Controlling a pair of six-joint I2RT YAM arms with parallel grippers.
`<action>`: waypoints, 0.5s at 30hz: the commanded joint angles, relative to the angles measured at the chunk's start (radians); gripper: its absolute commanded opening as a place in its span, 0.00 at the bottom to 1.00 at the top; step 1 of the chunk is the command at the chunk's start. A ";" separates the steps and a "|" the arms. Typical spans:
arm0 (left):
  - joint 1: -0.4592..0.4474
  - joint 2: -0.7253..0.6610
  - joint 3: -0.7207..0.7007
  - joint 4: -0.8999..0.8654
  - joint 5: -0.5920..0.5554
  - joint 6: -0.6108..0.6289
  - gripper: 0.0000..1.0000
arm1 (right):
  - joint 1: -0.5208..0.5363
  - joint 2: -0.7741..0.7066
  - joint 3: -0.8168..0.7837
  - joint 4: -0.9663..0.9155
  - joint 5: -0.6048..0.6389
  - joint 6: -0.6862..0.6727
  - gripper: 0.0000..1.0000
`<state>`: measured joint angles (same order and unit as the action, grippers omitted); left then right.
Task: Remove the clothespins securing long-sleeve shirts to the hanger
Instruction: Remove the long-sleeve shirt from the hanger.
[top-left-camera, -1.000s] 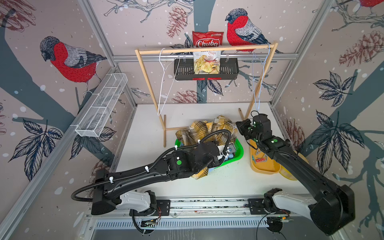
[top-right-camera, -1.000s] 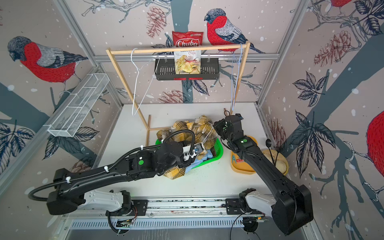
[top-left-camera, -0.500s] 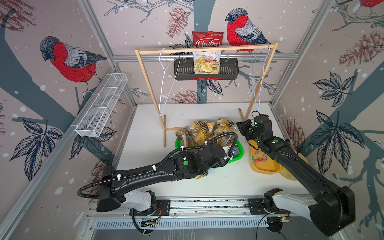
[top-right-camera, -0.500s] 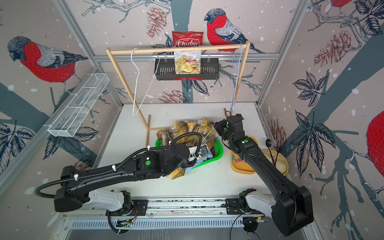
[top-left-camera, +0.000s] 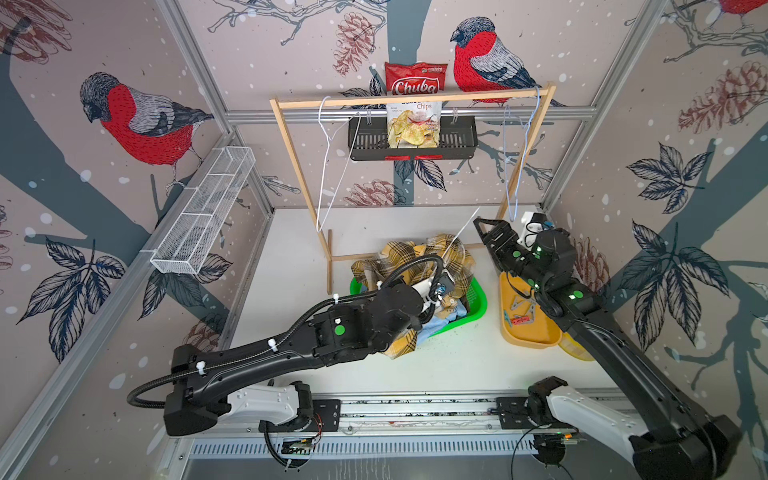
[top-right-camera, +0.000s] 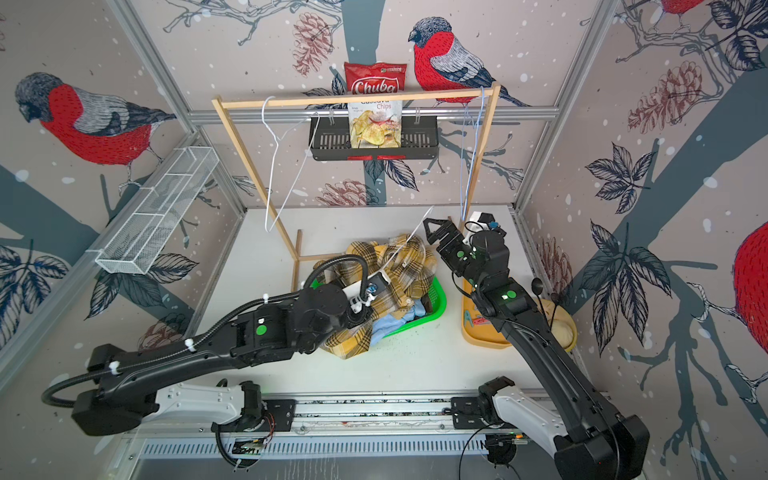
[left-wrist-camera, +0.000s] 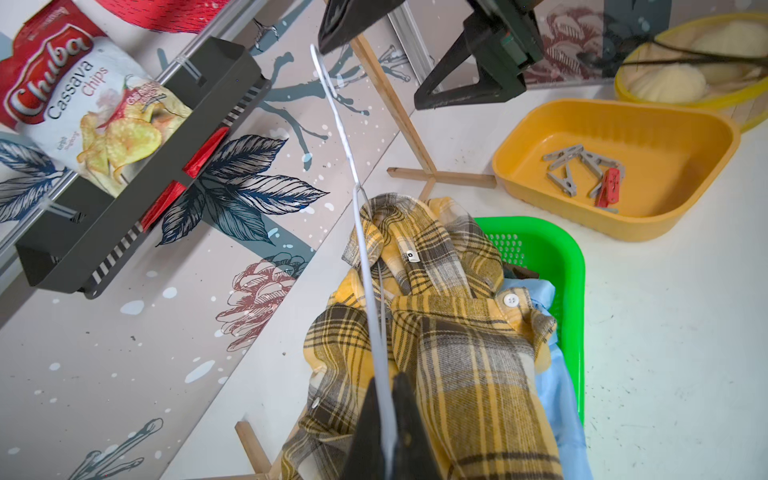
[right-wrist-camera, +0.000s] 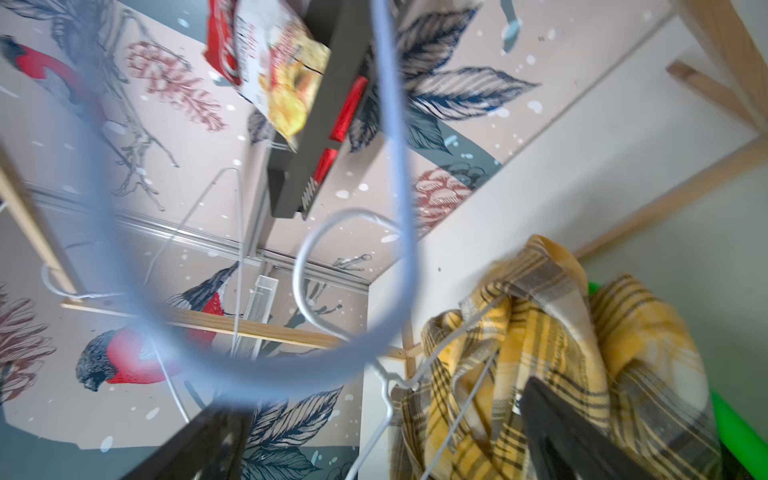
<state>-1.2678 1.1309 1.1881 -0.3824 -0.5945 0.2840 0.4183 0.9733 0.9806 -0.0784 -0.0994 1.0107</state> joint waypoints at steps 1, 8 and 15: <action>0.004 -0.083 -0.023 0.017 0.046 -0.070 0.00 | -0.002 -0.032 0.021 -0.031 0.076 -0.069 1.00; 0.004 -0.267 -0.015 -0.038 0.095 -0.133 0.00 | -0.013 -0.038 0.041 -0.058 0.097 -0.078 1.00; 0.004 -0.373 0.053 -0.034 -0.047 -0.170 0.00 | -0.029 -0.024 0.008 -0.058 0.099 -0.053 1.00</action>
<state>-1.2671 0.7757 1.2213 -0.4442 -0.5591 0.1474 0.3920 0.9451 1.0012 -0.1425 -0.0082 0.9474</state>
